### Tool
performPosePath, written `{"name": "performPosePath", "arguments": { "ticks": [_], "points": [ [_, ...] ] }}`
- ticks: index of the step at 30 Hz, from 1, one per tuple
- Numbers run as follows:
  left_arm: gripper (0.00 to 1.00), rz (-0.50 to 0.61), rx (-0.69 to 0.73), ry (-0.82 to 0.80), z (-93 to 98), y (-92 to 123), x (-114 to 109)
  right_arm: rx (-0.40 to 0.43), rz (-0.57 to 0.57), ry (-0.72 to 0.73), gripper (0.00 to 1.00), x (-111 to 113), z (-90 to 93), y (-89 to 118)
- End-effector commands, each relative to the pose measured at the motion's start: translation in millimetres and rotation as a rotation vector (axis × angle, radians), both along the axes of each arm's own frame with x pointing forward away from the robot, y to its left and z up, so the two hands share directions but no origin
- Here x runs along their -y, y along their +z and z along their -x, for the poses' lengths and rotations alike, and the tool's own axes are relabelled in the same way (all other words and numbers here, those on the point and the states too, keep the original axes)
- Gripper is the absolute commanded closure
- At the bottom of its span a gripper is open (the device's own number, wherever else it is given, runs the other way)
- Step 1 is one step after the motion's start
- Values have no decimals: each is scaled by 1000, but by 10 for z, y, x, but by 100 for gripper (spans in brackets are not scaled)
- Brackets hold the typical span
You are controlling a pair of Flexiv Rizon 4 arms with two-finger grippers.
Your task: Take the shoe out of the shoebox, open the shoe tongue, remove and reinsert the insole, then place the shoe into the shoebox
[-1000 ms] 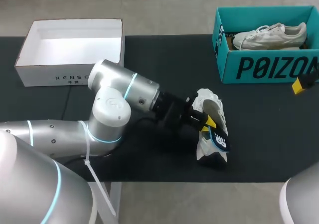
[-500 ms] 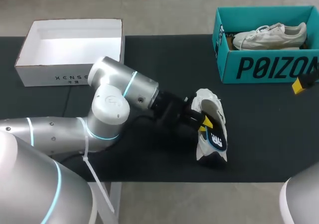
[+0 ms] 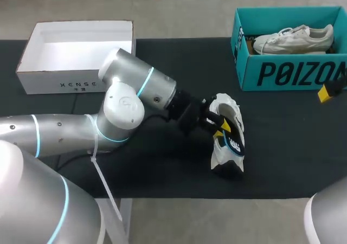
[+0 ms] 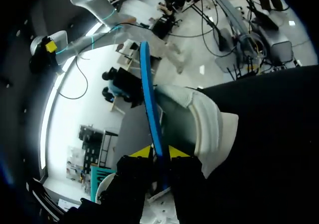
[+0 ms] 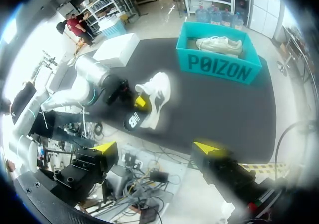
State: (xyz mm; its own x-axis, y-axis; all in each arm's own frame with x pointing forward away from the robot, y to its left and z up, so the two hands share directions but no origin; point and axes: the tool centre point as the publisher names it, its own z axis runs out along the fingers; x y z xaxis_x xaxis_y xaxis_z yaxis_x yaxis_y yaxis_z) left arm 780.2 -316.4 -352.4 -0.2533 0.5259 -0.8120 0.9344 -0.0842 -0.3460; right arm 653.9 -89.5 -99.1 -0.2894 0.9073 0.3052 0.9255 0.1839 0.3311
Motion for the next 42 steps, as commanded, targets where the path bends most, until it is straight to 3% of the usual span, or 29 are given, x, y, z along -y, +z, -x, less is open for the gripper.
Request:
{"name": "performPosePath", "arguments": {
  "ticks": [1,13,19,20,23,24,28,31,35,42],
  "points": [
    [0,-35,12,8,56,93,46,-7,2,1,0,-7,-34,5],
    [0,-36,-31,74,453,131,-119,-7,2,1,0,-7,-34,5],
    [5,-17,-42,120,500,125,-137,-7,2,1,0,-7,-34,5],
    [16,-1,-39,135,496,140,-140,-7,2,1,0,-7,-34,5],
    [29,5,-27,145,467,172,-145,-7,2,1,0,-7,-34,5],
    [53,5,-18,151,458,183,-145,-7,2,1,0,-7,-34,5],
    [69,10,-13,153,431,219,-138,-7,2,1,0,-7,-34,5],
    [88,12,-16,152,428,221,-139,-7,2,1,0,-7,-34,5],
    [85,4,-23,146,410,214,-142,-7,2,1,0,-7,-34,5],
    [91,-18,-23,134,333,180,-146,-7,2,1,0,-7,-34,5]
  ]
}}
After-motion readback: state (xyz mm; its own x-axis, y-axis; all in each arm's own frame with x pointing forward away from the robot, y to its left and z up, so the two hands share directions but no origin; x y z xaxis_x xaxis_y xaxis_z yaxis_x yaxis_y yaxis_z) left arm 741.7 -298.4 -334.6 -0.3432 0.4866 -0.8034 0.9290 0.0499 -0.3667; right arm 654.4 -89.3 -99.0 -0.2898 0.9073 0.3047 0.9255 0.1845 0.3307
